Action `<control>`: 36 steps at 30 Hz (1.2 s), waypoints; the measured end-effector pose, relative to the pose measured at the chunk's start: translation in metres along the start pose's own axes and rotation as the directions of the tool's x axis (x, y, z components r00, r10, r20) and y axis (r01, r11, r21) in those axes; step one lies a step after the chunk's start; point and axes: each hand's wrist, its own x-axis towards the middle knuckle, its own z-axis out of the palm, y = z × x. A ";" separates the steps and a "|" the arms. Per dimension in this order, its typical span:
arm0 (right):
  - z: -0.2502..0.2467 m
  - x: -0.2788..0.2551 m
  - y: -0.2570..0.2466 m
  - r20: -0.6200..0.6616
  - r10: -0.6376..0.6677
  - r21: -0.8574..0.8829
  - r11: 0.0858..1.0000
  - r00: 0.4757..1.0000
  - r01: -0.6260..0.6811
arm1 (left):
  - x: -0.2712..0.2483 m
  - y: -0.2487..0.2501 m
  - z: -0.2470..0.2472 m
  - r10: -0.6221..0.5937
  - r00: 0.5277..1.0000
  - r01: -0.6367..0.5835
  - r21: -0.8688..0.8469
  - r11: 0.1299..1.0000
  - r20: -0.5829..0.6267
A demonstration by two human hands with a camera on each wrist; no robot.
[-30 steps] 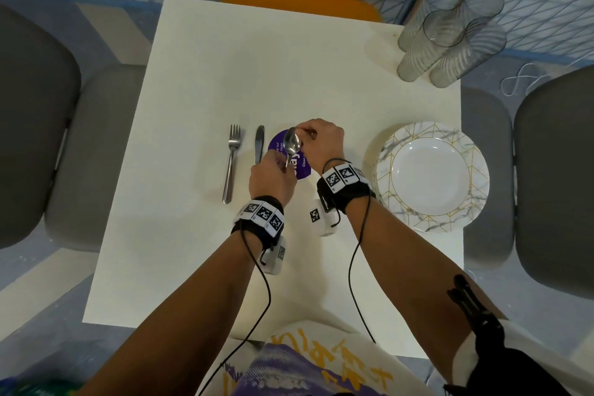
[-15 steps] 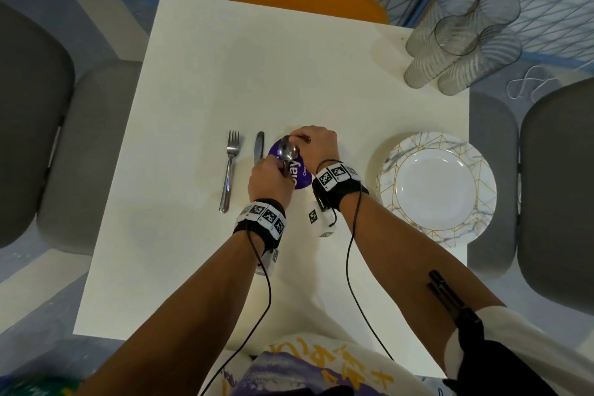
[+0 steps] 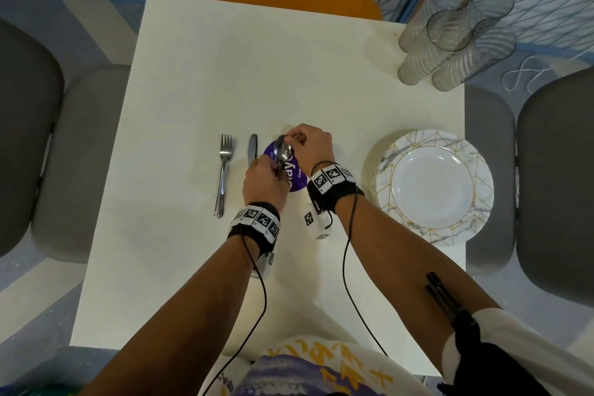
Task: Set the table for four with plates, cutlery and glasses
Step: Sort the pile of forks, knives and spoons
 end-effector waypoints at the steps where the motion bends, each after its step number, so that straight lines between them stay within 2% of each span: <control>1: 0.000 -0.001 0.000 0.003 0.000 0.003 1.000 1.000 0.000 | 0.000 0.000 0.000 -0.004 1.000 0.004 0.001 1.000 0.002; 16: -0.010 -0.015 -0.006 0.067 0.018 -0.034 0.999 0.998 -0.016 | -0.002 -0.005 -0.011 -0.005 0.994 0.012 -0.062 0.998 0.105; 27: -0.024 -0.055 -0.005 0.045 0.020 -0.028 0.999 0.999 -0.019 | -0.034 -0.008 -0.025 0.086 0.996 -0.080 -0.167 0.983 0.025; 32: -0.036 -0.085 -0.001 0.012 0.049 -0.024 0.999 0.999 -0.049 | -0.043 -0.006 -0.032 0.118 0.986 -0.086 -0.237 0.968 0.122; 36: -0.046 -0.116 0.006 -0.042 0.120 0.045 0.992 0.992 -0.118 | -0.050 -0.008 -0.032 0.145 0.952 -0.077 -0.246 0.966 0.270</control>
